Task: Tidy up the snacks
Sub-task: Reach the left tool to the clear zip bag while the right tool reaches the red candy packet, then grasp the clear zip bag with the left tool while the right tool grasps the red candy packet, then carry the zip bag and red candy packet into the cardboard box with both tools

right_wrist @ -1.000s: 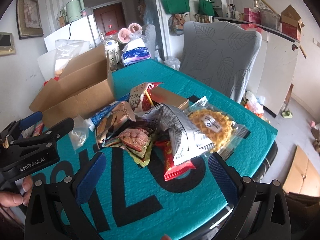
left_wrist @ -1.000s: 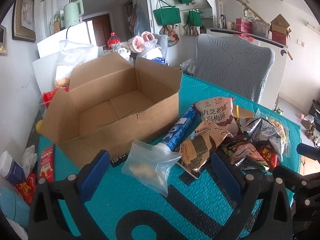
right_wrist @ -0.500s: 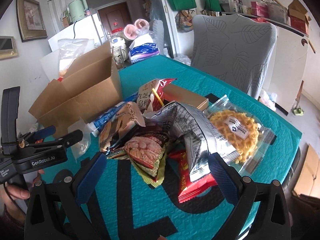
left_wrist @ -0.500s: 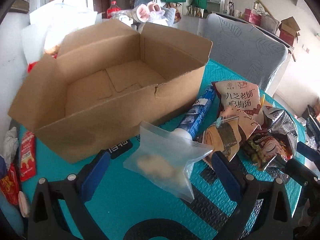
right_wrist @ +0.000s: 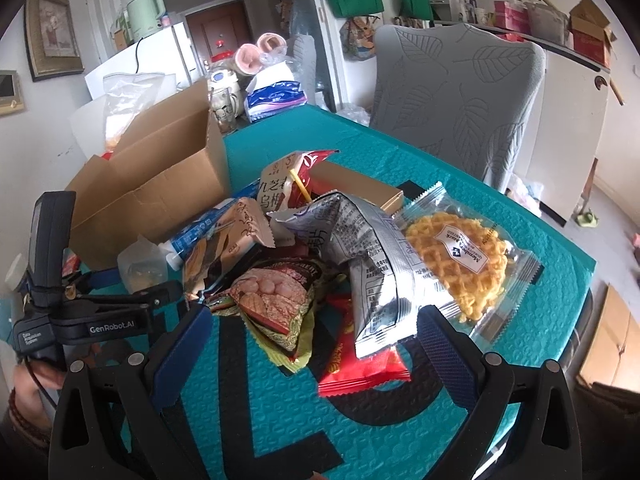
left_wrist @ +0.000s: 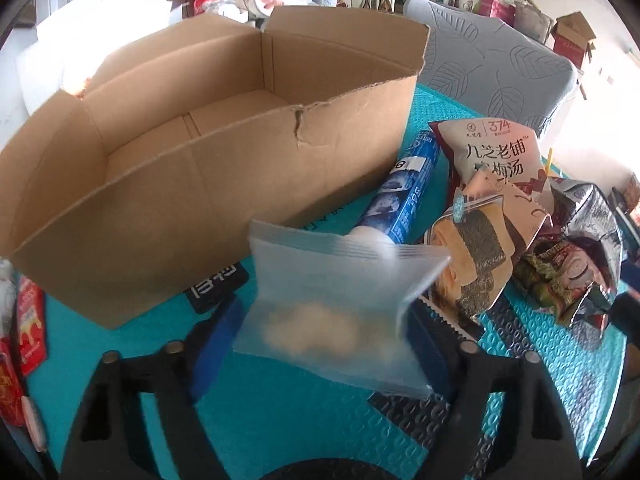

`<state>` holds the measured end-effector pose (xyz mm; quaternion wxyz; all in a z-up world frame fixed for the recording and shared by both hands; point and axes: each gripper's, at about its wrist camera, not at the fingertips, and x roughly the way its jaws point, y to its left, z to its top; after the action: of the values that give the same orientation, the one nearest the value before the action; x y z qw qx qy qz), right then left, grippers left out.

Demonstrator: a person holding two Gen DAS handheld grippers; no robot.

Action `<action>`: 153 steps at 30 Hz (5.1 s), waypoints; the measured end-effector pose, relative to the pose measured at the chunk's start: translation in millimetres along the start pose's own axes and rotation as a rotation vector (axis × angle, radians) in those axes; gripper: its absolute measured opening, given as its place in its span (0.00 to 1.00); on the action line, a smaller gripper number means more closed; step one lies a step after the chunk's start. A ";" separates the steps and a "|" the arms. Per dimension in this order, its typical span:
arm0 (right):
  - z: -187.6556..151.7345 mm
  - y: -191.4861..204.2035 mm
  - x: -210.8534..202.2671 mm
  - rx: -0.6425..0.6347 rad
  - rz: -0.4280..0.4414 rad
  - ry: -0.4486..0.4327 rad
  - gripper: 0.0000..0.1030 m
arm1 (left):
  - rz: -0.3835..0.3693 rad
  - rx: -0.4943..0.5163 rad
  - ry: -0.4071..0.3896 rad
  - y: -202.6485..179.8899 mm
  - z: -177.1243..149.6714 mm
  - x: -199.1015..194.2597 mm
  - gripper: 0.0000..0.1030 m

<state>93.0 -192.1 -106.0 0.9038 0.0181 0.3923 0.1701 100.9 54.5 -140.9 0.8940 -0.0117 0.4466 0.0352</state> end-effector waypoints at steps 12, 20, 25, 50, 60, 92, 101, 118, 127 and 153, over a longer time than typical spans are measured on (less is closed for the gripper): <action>-10.3 -32.0 -19.2 0.042 -0.040 -0.035 1.00 | -0.034 0.013 0.022 -51.2 -20.6 -29.2 0.64; -16.3 -53.1 -23.8 0.059 -0.056 -0.043 0.94 | -0.027 0.021 0.013 -77.1 -38.2 -37.0 0.64; -22.4 -56.0 -10.3 0.085 0.018 0.016 0.77 | -0.005 0.044 0.008 -88.4 -40.1 -35.9 0.64; -52.9 -22.1 -17.9 -0.111 0.119 0.141 0.41 | -0.042 0.057 0.046 -80.9 -57.1 -50.1 0.64; -59.8 -21.8 -21.6 -0.090 0.147 0.194 0.56 | -0.065 0.106 0.063 -91.9 -58.7 -49.7 0.64; -57.0 34.8 -34.5 -0.240 0.239 0.115 0.34 | -0.064 0.030 -0.027 -61.7 -63.7 -93.0 0.63; -38.6 69.6 -46.8 -0.302 0.342 0.059 0.34 | -0.009 -0.042 -0.122 -33.0 -54.4 -133.5 0.63; 37.1 115.3 -69.5 -0.401 0.419 -0.109 0.34 | 0.061 -0.094 -0.341 3.3 10.2 -188.1 0.63; 86.6 133.7 -69.9 -0.427 0.423 -0.182 0.34 | 0.072 -0.113 -0.431 28.3 54.1 -191.1 0.63; 204.3 179.4 53.2 -0.378 0.390 -0.148 0.34 | 0.151 -0.256 -0.403 130.4 165.2 -96.4 0.63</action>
<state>220.3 14.5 27.8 0.8677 -0.0632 0.2755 0.4090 165.3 188.1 36.8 0.9510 -0.0844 0.2507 0.1599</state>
